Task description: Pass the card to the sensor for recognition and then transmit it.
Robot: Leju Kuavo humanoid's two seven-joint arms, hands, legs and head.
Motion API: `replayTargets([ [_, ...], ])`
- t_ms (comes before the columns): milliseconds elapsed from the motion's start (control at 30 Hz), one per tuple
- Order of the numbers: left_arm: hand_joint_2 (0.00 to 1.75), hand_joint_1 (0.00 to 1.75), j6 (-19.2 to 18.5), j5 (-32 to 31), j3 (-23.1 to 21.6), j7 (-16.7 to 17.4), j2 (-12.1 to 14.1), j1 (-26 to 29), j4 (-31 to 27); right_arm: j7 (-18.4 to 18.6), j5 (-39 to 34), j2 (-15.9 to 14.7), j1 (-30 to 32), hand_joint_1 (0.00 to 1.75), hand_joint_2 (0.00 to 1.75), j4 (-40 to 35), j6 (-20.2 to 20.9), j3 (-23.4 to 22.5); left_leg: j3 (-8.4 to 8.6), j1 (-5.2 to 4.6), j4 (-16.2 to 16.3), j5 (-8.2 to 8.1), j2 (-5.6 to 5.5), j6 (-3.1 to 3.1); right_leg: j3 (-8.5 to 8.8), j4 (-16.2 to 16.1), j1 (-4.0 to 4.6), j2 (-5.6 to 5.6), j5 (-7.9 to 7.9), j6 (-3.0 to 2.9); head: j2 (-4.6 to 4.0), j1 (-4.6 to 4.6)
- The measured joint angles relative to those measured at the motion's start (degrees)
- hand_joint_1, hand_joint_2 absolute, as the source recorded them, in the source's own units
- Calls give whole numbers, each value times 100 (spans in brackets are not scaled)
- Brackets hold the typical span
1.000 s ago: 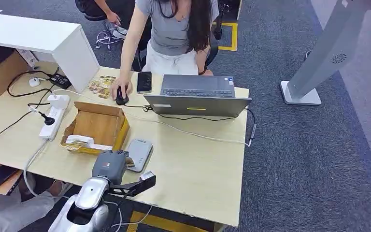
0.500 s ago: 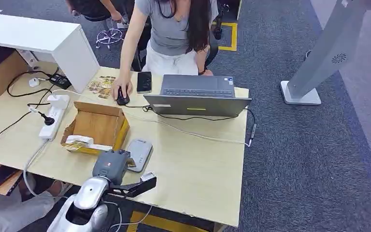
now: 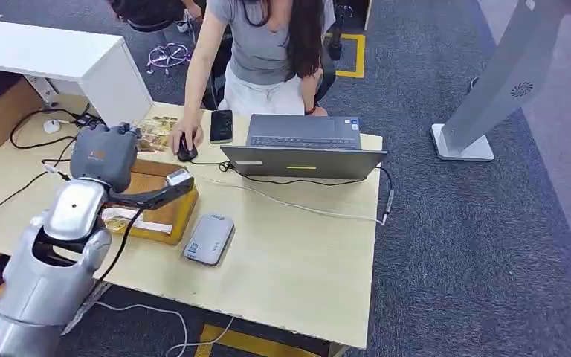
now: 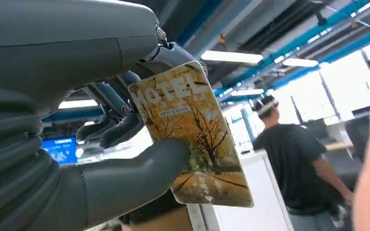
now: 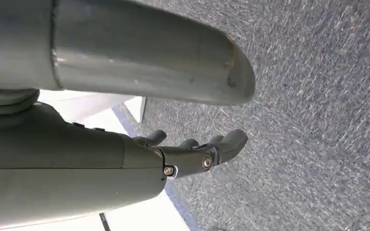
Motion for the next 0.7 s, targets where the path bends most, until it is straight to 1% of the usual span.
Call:
replayTargets([
  [100,175,175,2,-2,-9,31,151,-139,2,-35,0,-59,-52,0,0,166,-72,0,-3,0,0,-1,2,0,-5,-1,0,2,0,0,0,0],
  [233,175,175,53,0,-33,52,249,-150,20,-74,0,-96,-88,0,0,308,-112,0,-6,0,0,-1,2,0,-10,-1,0,2,0,0,0,0],
  [400,175,175,136,0,-55,83,284,-150,122,-13,0,-118,-111,0,0,415,-107,15,-7,0,0,-1,2,1,-11,-1,0,2,0,0,0,0],
  [700,175,175,140,0,-83,92,321,-148,175,4,0,-125,-118,0,0,463,-107,20,-9,0,0,-1,2,0,-11,-1,0,2,0,0,0,-2],
])
